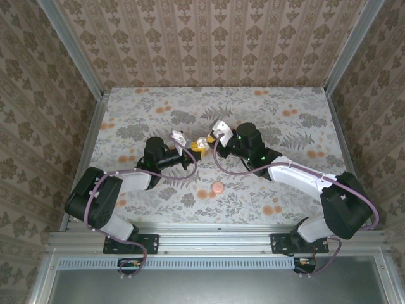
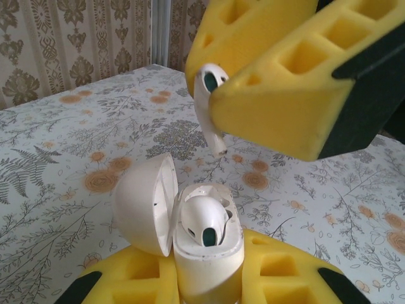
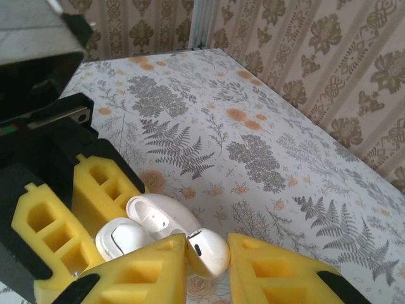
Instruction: Insert wireless bluetooth earbuds into charging case
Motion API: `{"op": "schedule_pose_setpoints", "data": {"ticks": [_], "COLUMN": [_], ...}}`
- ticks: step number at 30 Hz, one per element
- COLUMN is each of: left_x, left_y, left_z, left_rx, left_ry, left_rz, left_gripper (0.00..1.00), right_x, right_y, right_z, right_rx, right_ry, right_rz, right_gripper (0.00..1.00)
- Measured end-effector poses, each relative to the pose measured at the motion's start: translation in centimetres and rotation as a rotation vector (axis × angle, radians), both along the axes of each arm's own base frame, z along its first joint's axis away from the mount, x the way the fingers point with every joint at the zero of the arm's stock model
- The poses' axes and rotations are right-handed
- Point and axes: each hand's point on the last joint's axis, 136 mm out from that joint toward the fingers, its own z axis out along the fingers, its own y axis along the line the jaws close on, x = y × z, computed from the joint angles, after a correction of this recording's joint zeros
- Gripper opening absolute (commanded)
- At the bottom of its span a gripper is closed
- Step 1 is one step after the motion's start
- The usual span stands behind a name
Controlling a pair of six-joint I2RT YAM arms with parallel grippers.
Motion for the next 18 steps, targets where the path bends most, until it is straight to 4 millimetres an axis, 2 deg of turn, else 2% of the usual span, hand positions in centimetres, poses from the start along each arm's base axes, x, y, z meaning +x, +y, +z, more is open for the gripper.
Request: {"op": "schedule_pose_setpoints", "data": {"ticks": [5,18], "left_x": [-0.1,-0.3], "left_y": [0.0,0.1], "left_z": [0.1,1.1], "left_rx": [0.000,-0.015], "left_ry": [0.002,-0.019], "left_rz": [-0.004,-0.009], "left_gripper": [0.14,0.14], "right_x": [-0.4,-0.6], "right_y": [0.3,0.9], "right_z": [-0.2,1.1], "right_rx": [-0.032,0.017], "right_ry": [-0.035,-0.063], "right_rz": [0.044,0.075], "right_gripper": [0.22,0.22]}}
